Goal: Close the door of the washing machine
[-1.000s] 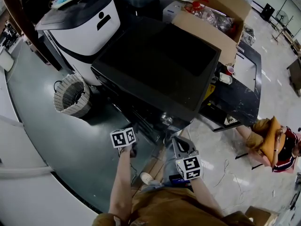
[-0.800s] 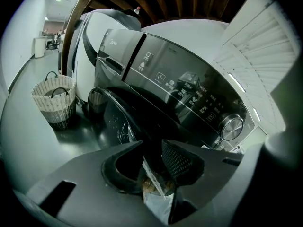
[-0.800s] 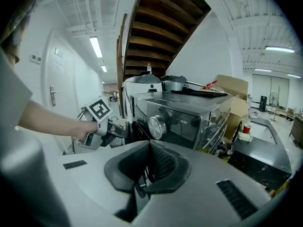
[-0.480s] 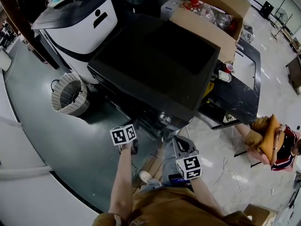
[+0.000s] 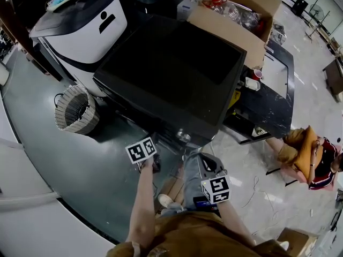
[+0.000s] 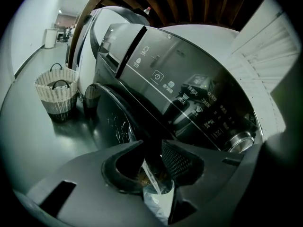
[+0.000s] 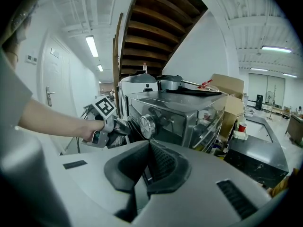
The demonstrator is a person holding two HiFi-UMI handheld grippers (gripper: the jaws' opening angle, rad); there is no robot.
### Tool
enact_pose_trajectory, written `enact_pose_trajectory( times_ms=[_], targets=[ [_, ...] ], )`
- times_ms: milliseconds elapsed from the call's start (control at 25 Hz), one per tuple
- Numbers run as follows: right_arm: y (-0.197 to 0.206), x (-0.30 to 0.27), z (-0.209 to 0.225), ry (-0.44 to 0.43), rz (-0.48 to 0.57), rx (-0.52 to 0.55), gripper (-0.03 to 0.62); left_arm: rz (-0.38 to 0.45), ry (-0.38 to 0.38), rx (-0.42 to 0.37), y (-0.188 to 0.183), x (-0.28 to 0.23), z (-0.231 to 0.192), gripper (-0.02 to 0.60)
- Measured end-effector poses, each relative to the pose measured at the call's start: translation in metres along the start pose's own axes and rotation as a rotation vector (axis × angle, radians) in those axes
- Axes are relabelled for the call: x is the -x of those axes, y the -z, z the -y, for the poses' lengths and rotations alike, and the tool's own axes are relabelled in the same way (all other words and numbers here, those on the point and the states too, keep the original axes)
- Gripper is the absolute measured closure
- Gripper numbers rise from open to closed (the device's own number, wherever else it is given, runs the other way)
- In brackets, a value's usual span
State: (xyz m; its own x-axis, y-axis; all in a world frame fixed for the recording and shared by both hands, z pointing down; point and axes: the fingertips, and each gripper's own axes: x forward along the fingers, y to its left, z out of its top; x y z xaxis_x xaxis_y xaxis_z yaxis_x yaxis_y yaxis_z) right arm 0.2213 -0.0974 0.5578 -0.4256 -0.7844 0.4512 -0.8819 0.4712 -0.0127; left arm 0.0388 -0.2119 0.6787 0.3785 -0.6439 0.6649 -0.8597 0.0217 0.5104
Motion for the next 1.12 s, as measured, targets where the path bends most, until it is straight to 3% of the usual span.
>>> enact_pose_trajectory(
  times_ms=[640, 920, 1120],
  targets=[
    [-0.006, 0.004, -0.002, 0.012, 0.026, -0.005, 0.581, 0.004, -0.026, -0.039, 0.003, 0.001, -0.001, 0.431],
    [-0.011, 0.007, -0.004, 0.007, 0.04, 0.002, 0.581, 0.001, -0.027, -0.119, 0.003, 0.005, 0.004, 0.408],
    [-0.017, 0.006, -0.012, -0.008, 0.05, 0.016, 0.582, 0.07, -0.058, -0.208, -0.009, 0.022, 0.003, 0.383]
  ],
)
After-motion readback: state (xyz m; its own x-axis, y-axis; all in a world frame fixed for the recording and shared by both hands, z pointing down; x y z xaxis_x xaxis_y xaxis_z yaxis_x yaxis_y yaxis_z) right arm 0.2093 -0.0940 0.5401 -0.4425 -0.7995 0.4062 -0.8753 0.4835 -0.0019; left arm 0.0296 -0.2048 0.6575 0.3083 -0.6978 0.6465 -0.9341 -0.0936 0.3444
